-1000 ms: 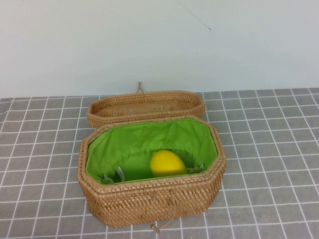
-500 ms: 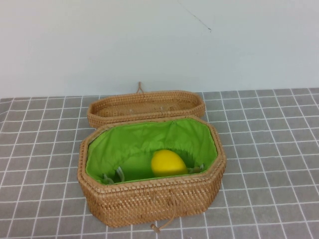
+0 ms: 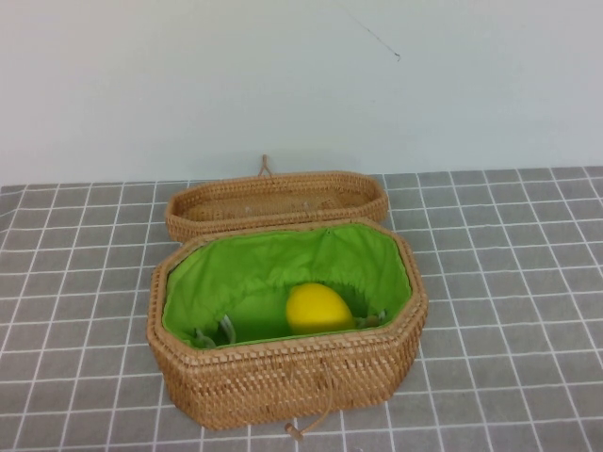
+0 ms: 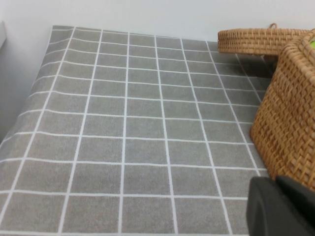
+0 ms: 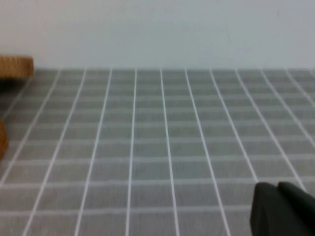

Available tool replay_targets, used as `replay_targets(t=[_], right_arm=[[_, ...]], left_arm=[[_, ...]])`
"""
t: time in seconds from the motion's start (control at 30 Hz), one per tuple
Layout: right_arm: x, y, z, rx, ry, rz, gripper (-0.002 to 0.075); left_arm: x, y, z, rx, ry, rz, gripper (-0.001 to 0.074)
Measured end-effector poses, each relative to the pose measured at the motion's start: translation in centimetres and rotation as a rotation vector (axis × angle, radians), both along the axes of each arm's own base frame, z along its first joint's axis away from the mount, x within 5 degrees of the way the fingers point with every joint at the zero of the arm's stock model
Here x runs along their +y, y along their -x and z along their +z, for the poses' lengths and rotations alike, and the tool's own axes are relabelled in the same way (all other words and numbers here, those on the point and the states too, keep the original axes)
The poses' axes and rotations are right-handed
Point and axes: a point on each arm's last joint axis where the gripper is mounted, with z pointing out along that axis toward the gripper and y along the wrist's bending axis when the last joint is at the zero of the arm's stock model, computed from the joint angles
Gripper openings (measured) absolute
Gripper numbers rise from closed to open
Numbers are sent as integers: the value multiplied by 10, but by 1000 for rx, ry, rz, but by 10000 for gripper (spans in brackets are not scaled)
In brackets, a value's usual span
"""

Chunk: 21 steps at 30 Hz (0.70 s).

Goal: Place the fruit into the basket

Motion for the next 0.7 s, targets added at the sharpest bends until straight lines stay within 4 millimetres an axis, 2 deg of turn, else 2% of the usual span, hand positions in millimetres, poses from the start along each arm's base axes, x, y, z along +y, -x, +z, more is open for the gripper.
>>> replay_targets(t=[0.1,0.7], right_arm=[[0,1,-4,43,0,-3,0],[0,1,-4,44,9,-1,0]], left_arm=[[0,0,0,0,0,0,1],[0,0,0,0,0,0,1]])
